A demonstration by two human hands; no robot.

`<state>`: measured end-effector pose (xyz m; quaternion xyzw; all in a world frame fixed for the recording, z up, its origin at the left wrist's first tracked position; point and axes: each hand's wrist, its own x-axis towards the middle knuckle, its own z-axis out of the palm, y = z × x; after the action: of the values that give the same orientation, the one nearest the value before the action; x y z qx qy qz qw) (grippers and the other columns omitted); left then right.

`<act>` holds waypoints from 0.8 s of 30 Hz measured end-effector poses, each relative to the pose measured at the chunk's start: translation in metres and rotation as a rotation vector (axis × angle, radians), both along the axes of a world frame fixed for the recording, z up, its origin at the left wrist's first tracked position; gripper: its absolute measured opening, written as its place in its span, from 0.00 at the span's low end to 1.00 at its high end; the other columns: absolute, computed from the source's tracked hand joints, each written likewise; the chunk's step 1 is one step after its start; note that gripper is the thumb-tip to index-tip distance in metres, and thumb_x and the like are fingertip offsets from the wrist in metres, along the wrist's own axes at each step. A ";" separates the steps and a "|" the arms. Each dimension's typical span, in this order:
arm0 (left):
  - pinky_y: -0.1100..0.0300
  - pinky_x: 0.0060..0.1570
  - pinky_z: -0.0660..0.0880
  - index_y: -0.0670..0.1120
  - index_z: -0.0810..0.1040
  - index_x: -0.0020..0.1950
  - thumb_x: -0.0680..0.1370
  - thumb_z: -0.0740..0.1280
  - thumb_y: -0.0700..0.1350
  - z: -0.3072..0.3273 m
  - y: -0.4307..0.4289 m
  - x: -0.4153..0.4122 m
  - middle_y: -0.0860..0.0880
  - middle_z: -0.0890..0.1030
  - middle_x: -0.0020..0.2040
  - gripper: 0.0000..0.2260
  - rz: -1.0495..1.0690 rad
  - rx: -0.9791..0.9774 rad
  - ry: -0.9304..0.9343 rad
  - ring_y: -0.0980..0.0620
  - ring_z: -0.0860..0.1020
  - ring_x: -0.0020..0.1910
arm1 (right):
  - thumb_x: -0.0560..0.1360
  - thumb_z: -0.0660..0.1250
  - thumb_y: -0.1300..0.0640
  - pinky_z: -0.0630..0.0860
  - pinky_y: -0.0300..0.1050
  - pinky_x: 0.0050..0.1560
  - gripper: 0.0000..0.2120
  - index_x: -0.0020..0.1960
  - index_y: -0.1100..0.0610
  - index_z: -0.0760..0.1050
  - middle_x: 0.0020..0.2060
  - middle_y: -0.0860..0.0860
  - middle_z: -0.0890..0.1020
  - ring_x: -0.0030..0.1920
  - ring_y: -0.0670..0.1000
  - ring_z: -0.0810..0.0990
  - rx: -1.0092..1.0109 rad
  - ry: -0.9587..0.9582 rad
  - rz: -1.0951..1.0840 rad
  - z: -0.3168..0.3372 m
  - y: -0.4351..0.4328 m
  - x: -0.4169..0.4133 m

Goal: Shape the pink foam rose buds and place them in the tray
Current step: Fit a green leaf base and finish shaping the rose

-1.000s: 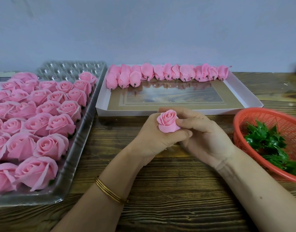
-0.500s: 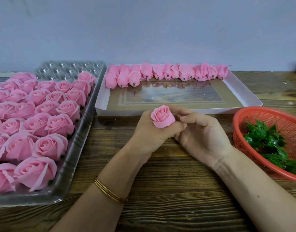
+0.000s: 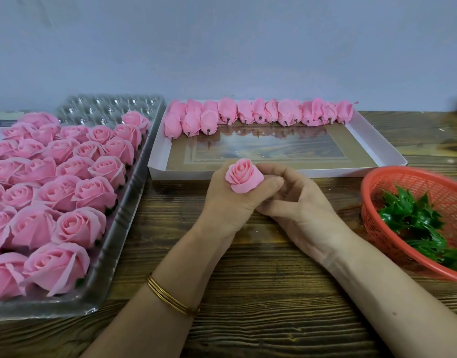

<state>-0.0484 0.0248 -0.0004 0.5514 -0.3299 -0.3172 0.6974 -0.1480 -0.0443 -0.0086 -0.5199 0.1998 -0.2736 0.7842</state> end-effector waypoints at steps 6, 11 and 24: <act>0.46 0.48 0.80 0.35 0.82 0.43 0.63 0.75 0.40 -0.008 -0.003 0.003 0.33 0.82 0.43 0.12 -0.012 0.027 -0.018 0.45 0.81 0.40 | 0.63 0.71 0.79 0.80 0.41 0.48 0.25 0.57 0.63 0.76 0.46 0.55 0.86 0.50 0.51 0.84 -0.151 0.023 -0.047 0.000 0.010 0.001; 0.55 0.42 0.80 0.40 0.83 0.40 0.66 0.76 0.37 -0.009 -0.002 0.006 0.40 0.84 0.39 0.05 -0.061 0.028 -0.008 0.49 0.81 0.36 | 0.64 0.70 0.79 0.80 0.40 0.46 0.25 0.57 0.61 0.76 0.45 0.56 0.85 0.48 0.51 0.84 -0.148 0.010 -0.078 0.002 0.013 0.001; 0.56 0.43 0.79 0.40 0.81 0.46 0.68 0.78 0.37 -0.008 0.000 0.009 0.41 0.84 0.42 0.10 -0.115 0.074 -0.031 0.49 0.82 0.40 | 0.64 0.72 0.78 0.81 0.41 0.47 0.26 0.58 0.60 0.76 0.47 0.59 0.85 0.48 0.52 0.84 -0.228 0.068 -0.100 0.004 0.012 -0.001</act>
<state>-0.0397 0.0247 -0.0082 0.5618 -0.3598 -0.3601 0.6521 -0.1486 -0.0327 -0.0041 -0.6040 0.2195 -0.3157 0.6981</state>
